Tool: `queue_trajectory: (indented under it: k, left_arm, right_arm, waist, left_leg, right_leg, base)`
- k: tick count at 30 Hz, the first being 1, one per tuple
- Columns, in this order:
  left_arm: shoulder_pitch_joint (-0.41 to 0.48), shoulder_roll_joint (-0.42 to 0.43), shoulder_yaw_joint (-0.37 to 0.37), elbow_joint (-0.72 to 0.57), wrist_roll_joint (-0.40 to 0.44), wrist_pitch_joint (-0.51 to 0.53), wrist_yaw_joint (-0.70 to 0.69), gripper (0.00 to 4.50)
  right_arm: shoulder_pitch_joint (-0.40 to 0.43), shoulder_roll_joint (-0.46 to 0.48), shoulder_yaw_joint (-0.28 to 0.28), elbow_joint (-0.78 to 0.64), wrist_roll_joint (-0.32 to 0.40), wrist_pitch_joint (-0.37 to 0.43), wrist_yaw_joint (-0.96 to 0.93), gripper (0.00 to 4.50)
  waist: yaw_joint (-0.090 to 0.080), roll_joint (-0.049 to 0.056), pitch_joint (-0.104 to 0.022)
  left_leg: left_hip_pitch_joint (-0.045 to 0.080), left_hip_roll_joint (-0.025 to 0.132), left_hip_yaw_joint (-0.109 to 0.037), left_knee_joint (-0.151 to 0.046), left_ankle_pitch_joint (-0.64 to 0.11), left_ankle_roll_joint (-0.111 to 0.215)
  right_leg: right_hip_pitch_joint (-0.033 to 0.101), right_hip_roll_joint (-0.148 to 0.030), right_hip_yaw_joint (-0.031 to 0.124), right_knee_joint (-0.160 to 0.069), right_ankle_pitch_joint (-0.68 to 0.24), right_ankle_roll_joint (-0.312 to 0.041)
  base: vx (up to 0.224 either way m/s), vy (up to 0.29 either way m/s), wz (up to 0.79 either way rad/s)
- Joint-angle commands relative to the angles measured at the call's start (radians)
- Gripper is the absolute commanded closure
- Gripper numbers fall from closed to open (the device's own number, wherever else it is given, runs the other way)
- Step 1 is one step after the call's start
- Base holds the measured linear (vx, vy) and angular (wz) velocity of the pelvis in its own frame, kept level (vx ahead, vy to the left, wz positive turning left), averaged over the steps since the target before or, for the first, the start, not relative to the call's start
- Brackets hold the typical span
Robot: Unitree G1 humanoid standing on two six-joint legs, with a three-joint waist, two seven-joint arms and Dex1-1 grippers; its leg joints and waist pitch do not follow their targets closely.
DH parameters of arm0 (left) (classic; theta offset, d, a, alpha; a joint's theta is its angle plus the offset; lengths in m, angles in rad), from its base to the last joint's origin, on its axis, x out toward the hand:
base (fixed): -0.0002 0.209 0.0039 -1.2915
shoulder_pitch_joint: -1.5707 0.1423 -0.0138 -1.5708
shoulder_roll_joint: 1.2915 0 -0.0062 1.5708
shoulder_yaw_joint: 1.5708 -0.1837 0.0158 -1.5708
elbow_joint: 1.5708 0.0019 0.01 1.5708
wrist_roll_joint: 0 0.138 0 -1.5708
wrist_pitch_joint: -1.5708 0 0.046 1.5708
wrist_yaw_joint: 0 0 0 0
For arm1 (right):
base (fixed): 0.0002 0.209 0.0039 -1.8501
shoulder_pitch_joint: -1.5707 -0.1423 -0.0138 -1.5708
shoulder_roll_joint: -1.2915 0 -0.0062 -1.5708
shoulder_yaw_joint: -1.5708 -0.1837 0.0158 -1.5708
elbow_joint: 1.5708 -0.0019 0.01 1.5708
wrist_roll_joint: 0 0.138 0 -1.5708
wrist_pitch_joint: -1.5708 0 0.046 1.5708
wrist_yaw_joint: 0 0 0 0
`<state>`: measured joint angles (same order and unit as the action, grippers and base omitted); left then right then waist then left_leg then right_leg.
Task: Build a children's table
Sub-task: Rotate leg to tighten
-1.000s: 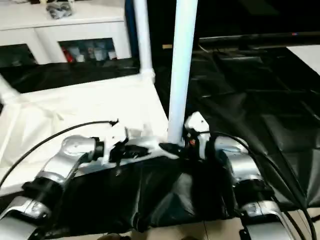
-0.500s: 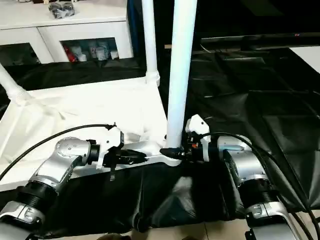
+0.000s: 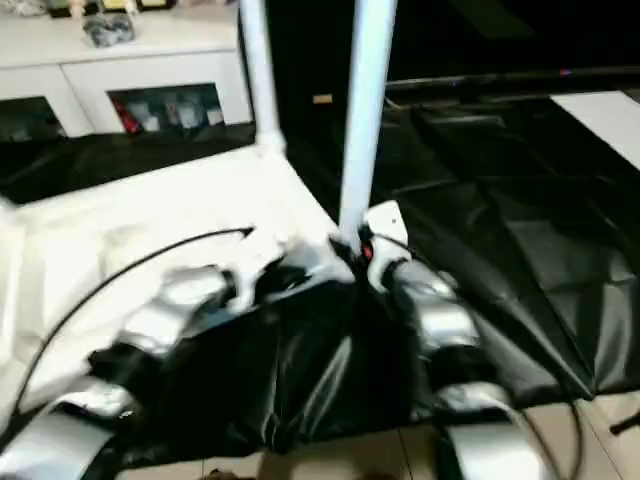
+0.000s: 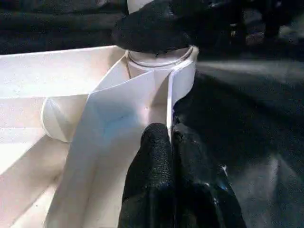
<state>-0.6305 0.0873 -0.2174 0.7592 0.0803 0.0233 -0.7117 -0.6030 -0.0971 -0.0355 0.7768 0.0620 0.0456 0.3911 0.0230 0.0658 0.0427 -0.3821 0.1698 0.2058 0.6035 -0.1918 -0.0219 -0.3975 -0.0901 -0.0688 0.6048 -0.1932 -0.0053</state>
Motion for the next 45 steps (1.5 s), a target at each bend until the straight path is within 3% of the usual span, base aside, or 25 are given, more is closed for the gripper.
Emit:
queue_trajectory:
  k: [1,4,6,9,14,18,23,25,27,30,36,38,45]
  left_arm:
    - [-0.057,-0.074,-0.018,-0.005,-0.008,-0.022,0.041,4.5]
    - [-0.066,-0.092,-0.018,0.016,-0.007,-0.035,0.039,4.5]
    - [-0.064,-0.09,-0.015,0.018,-0.008,-0.038,0.03,4.5]
    - [-0.054,-0.073,-0.017,0.012,-0.016,-0.049,-0.003,4.5]
    - [-0.027,-0.037,-0.016,-0.023,-0.037,-0.063,-0.08,4.5]
    - [-0.004,-0.004,-0.017,-0.06,-0.054,-0.077,-0.154,4.5]
    - [0.021,0.034,-0.022,-0.105,-0.076,-0.089,-0.244,4.5]
    - [0.046,0.067,-0.025,-0.152,-0.1,-0.085,-0.324,4.5]
    - [0.051,0.073,-0.026,-0.161,-0.105,-0.084,-0.338,4.5]
    - [0.074,0.102,-0.029,-0.202,-0.122,-0.076,-0.392,4.5]
    - [0.108,0.149,-0.025,-0.252,-0.143,-0.057,-0.451,4.5]
    - [0.115,0.159,-0.025,-0.259,-0.147,-0.054,-0.465,4.5]
    - [0.141,0.196,-0.033,-0.3,-0.163,-0.028,-0.51,4.5]
  right_arm:
    - [0.002,0.118,0.039,0.087,0.018,0.029,-0.022,2.54]
    - [-0.01,0.152,0.064,0.1,-0.019,-0.025,-0.038,2.54]
    - [-0.007,0.155,0.071,0.101,-0.025,-0.043,-0.025,1.98]
    - [0.006,0.142,0.068,0.087,-0.01,-0.051,0.022,1.75]
    - [0.035,0.075,0.088,0.036,-0.015,-0.08,0.136,1.28]
    - [0.058,-0.003,0.112,-0.003,-0.025,-0.083,0.244,0.94]
    - [0.08,-0.087,0.123,-0.064,0.008,-0.072,0.394,0.8]
    - [0.093,-0.153,0.123,-0.1,0.021,-0.072,0.523,0.8]
    - [0.095,-0.166,0.125,-0.106,0.025,-0.072,0.55,0.8]
    - [0.102,-0.213,0.133,-0.14,0.052,-0.047,0.648,0.8]
    - [0.118,-0.278,0.164,-0.196,0.086,0.006,0.814,0.8]
    - [0.123,-0.29,0.178,-0.208,0.09,0.017,0.852,1.13]
    - [0.143,-0.322,0.219,-0.252,0.099,0.058,0.947,1.55]
  waist:
    - [-0.004,-0.01,-0.053]
    - [-0.007,-0.012,-0.053]
    - [-0.008,-0.013,-0.053]
    - [-0.007,-0.016,-0.053]
    - [-0.004,-0.015,-0.054]
    - [-0.005,-0.013,-0.057]
    - [0.008,-0.012,-0.068]
    - [0.02,-0.012,-0.068]
    - [0.025,-0.012,-0.066]
    - [0.031,-0.013,-0.062]
    - [0.036,-0.017,-0.06]
    - [0.038,-0.016,-0.061]
    - [0.041,-0.015,-0.061]
  left_leg:
    - [0.02,0.059,-0.043,-0.087,-0.336,0.002]
    - [0.019,0.058,-0.041,-0.086,-0.333,0.011]
    - [0.017,0.059,-0.041,-0.085,-0.323,0.022]
    - [0.015,0.06,-0.039,-0.084,-0.303,0.041]
    - [0.014,0.061,-0.037,-0.082,-0.288,0.057]
    - [0.007,0.061,-0.038,-0.08,-0.249,0.074]
    - [0.006,0.065,-0.031,-0.065,-0.127,0.142]
    - [0.007,0.067,-0.028,-0.061,-0.112,0.162]
    - [0.007,0.068,-0.027,-0.061,-0.128,0.163]
    - [0.01,0.071,-0.03,-0.069,-0.175,0.133]
    - [0.012,0.07,-0.029,-0.07,-0.189,0.113]
    - [0.012,0.07,-0.028,-0.069,-0.18,0.112]
    - [0.013,0.072,-0.03,-0.07,-0.171,0.109]
  right_leg:
    - [0.029,-0.071,0.044,-0.1,-0.37,-0.185]
    - [0.029,-0.072,0.045,-0.1,-0.352,-0.196]
    - [0.032,-0.072,0.045,-0.098,-0.339,-0.2]
    - [0.034,-0.073,0.046,-0.096,-0.319,-0.207]
    - [0.035,-0.072,0.047,-0.095,-0.305,-0.21]
    - [0.042,-0.072,0.045,-0.086,-0.251,-0.227]
    - [0.047,-0.065,0.041,-0.06,-0.037,-0.286]
    - [0.045,-0.067,0.04,-0.057,-0.011,-0.299]
    - [0.044,-0.067,0.041,-0.059,-0.033,-0.297]
    - [0.045,-0.066,0.04,-0.065,-0.116,-0.283]
    - [0.042,-0.066,0.044,-0.069,-0.153,-0.269]
    - [0.04,-0.066,0.044,-0.068,-0.155,-0.266]
    - [0.04,-0.066,0.044,-0.066,-0.147,-0.267]
  base:
    - [0.0,0.0,0.0]
    - [0.0,0.0,0.0]
    - [0.0,0.0,0.0]
    - [0.0,0.0,0.0]
    - [0.0,0.0,0.0]
    - [0.0,0.0,0.0]
    - [0.0,0.0,0.0]
    - [0.0,0.0,0.0]
    - [0.0,0.0,0.0]
    - [0.0,0.0,0.0]
    - [0.0,0.0,0.0]
    - [0.0,0.0,0.0]
    - [0.0,0.0,0.0]
